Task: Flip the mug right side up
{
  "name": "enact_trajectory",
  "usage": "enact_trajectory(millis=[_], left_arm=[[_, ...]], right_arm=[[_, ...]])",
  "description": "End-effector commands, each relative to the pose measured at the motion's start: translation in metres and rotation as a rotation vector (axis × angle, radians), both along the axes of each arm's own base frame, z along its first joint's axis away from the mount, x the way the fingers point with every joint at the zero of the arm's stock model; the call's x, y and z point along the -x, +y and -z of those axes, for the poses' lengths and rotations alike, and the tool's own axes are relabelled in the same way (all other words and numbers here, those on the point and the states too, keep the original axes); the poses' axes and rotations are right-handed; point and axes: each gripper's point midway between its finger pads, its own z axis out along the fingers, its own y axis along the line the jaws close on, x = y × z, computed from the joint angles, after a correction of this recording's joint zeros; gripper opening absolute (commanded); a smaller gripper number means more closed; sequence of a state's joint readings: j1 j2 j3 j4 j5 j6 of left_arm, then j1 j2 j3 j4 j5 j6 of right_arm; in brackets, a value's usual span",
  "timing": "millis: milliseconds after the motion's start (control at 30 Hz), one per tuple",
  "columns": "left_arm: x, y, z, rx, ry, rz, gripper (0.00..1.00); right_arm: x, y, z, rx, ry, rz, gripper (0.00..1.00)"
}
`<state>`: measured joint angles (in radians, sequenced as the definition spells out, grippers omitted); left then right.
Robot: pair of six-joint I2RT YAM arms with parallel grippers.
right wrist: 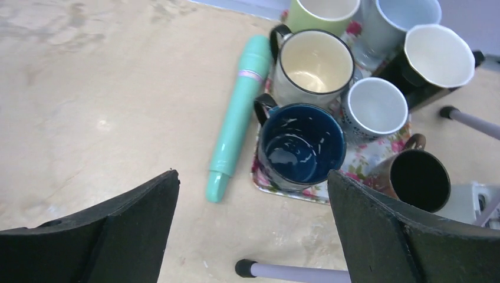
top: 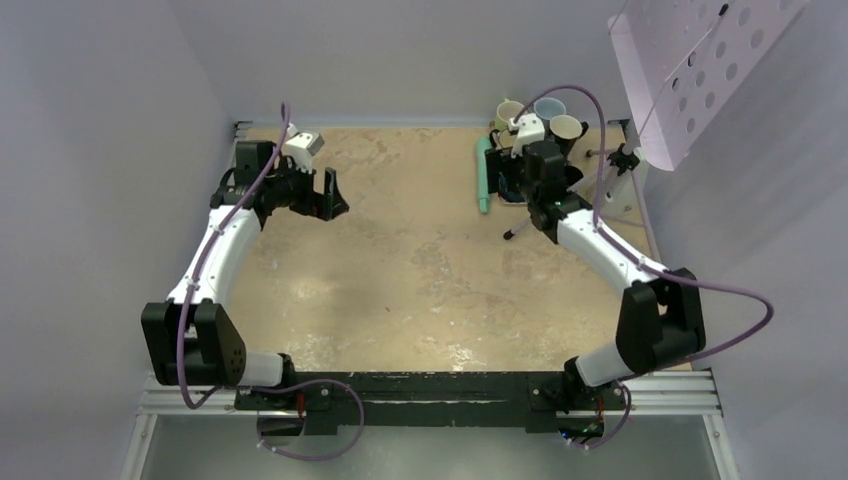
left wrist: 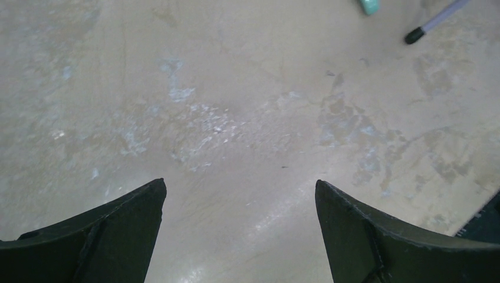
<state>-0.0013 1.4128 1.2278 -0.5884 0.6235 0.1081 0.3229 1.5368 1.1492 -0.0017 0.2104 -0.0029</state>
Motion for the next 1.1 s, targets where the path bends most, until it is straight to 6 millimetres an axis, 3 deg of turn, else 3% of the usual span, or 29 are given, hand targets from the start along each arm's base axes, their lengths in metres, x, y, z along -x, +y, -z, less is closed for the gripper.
enact_trajectory(millis=[0, 67, 133, 200, 233, 267, 367, 433, 500, 533, 600, 800, 1067], left_arm=[[-0.019, 0.031, -0.023, -0.075, -0.239, -0.220, 1.00], [-0.003, 0.032, -0.014, -0.126, -0.264, -0.166, 1.00], [0.026, 0.032, -0.004, -0.190, -0.277, -0.078, 1.00], [0.051, 0.032, -0.009, -0.241, -0.352, -0.019, 1.00], [0.058, 0.034, -0.013, -0.259, -0.394, -0.021, 1.00], [0.063, 0.036, -0.019, -0.260, -0.435, -0.042, 1.00], [0.062, 0.045, -0.026, -0.198, -0.470, -0.190, 1.00], [0.056, 0.059, -0.026, -0.110, -0.432, -0.390, 1.00], [0.052, 0.085, -0.016, -0.059, -0.397, -0.633, 1.00], [0.053, 0.091, -0.004, -0.048, -0.381, -0.696, 1.00], [0.053, 0.097, 0.010, -0.038, -0.394, -0.737, 1.00], [0.055, 0.093, 0.034, -0.040, -0.455, -0.696, 1.00], [0.063, 0.118, 0.043, -0.106, -0.499, -0.812, 1.00]], right_arm=[[0.013, 0.018, -0.065, -0.053, -0.314, -0.179, 0.99], [0.029, 0.022, -0.065, -0.043, -0.372, -0.241, 0.99], [0.046, 0.025, -0.061, -0.024, -0.425, -0.303, 0.99], [0.062, 0.024, -0.060, -0.007, -0.485, -0.334, 0.99], [0.071, 0.022, -0.067, -0.002, -0.534, -0.341, 0.99], [0.081, 0.018, -0.062, 0.008, -0.544, -0.342, 0.99], [0.108, 0.006, -0.059, 0.008, -0.626, -0.325, 0.99], [0.129, -0.001, -0.057, 0.013, -0.690, -0.320, 0.99], [0.148, -0.012, -0.050, 0.012, -0.737, -0.289, 0.99], [0.154, -0.019, -0.055, -0.024, -0.771, -0.249, 0.99], [0.161, -0.035, -0.060, -0.076, -0.799, -0.157, 0.99], [0.165, -0.068, -0.036, -0.064, -0.717, 0.016, 0.99], [0.171, -0.075, -0.030, -0.109, -0.709, 0.061, 0.99]])
